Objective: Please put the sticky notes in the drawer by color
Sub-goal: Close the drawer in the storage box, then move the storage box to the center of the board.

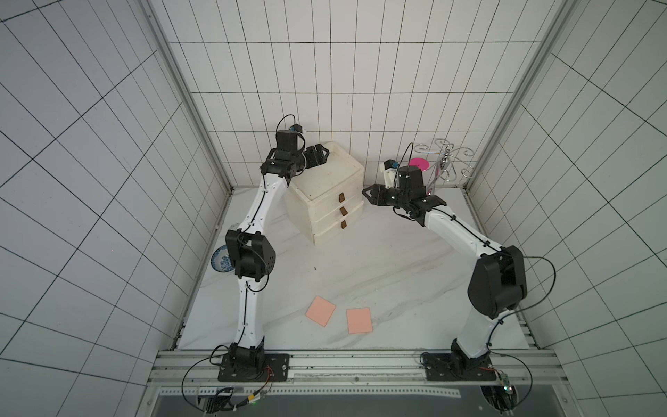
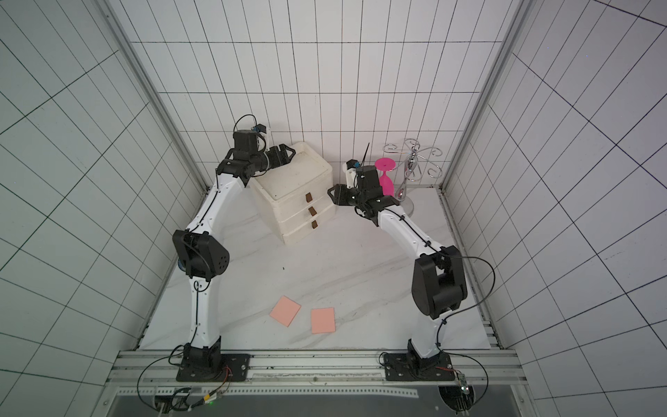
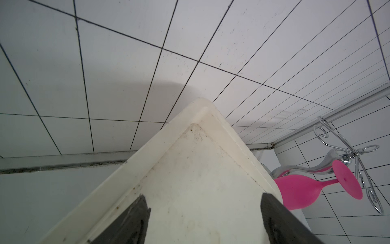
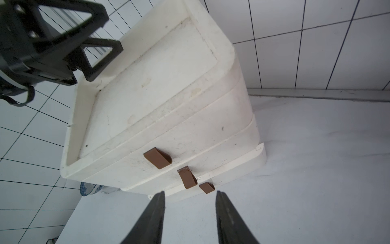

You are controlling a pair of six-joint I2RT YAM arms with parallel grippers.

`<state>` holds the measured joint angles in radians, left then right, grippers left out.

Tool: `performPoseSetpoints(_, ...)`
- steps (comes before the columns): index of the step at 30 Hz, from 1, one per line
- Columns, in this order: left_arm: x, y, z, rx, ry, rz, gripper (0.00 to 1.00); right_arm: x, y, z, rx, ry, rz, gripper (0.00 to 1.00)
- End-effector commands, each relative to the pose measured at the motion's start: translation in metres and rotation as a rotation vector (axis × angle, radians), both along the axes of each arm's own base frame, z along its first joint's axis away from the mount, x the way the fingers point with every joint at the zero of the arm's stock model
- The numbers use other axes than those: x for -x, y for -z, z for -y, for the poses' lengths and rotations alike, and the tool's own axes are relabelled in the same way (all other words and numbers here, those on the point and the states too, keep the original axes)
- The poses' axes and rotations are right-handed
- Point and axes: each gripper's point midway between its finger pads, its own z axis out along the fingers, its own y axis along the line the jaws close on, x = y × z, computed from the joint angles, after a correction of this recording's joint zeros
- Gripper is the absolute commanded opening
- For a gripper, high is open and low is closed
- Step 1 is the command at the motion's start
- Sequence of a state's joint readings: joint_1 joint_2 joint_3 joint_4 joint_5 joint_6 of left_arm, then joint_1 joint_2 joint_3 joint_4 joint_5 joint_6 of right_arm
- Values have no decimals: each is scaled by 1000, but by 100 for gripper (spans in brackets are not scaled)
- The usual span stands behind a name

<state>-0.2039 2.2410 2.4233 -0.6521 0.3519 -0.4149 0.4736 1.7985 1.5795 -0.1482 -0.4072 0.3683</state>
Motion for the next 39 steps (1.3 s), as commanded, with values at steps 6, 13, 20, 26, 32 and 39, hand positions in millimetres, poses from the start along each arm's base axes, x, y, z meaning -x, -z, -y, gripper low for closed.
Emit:
performPoseSetpoints(6,76,-62,-43,24,-92,-65,90,4,41,-13,64,-63,-89,52)
performPoseSetpoints(13,129,-9,-124,116,-333,-249,92,-60,47,32,21,149,-153,53)
performPoseSetpoints(20,160,58,-180,242,-567,-322,90,-98,27,38,7,237,-129,53)
performPoseSetpoints(26,150,96,-189,279,-635,-398,88,-135,19,26,6,277,-108,53)
performPoseSetpoints(32,132,118,-204,313,-713,-421,88,-172,5,24,-63,328,-36,53)
performPoseSetpoints(39,77,131,-241,376,-842,-328,87,-174,18,-10,-169,212,-60,52)
